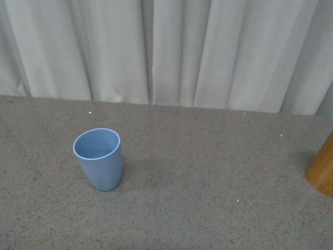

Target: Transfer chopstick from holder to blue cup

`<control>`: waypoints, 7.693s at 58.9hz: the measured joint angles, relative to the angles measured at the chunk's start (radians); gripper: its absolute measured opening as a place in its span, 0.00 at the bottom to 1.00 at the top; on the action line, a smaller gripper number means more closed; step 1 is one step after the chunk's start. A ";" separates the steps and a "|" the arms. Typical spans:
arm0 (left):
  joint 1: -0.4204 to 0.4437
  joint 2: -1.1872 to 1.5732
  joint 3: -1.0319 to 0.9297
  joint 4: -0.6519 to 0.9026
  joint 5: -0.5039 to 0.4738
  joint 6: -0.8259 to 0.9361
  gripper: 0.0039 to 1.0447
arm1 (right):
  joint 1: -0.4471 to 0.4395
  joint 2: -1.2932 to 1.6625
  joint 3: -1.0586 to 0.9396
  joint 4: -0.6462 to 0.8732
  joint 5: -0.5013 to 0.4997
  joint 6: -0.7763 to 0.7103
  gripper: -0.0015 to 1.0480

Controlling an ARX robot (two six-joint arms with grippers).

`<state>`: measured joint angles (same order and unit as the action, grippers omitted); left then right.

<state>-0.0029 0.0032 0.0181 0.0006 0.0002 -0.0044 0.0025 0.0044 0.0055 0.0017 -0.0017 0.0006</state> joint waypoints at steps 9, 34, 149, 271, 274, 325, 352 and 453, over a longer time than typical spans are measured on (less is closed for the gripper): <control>0.000 0.000 0.000 0.000 0.000 0.000 0.94 | 0.000 0.000 0.000 0.000 0.000 0.000 0.91; 0.000 0.000 0.000 0.000 0.000 0.000 0.94 | 0.000 0.000 0.000 0.000 0.000 0.000 0.91; 0.069 0.077 0.054 -0.149 0.213 -0.146 0.94 | 0.000 0.000 0.000 0.000 0.001 0.000 0.91; -0.216 1.867 0.758 0.270 -0.232 -0.678 0.88 | -0.001 0.000 0.000 0.000 0.000 0.000 0.91; -0.216 1.868 0.758 0.270 -0.229 -0.678 0.80 | -0.001 0.000 0.000 0.000 0.000 0.000 0.91; -0.296 1.667 0.663 0.274 -0.078 -0.651 0.03 | -0.001 0.000 0.000 0.000 0.000 0.000 0.91; -0.498 1.715 0.700 0.227 -0.048 -0.713 0.03 | -0.001 0.000 0.000 0.000 0.000 0.000 0.91; -0.617 1.876 0.807 0.237 -0.176 -0.811 0.03 | -0.001 0.000 0.000 0.000 0.000 0.000 0.91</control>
<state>-0.6197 1.8790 0.8249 0.2371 -0.1757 -0.8150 0.0013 0.0044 0.0055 0.0017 -0.0017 0.0006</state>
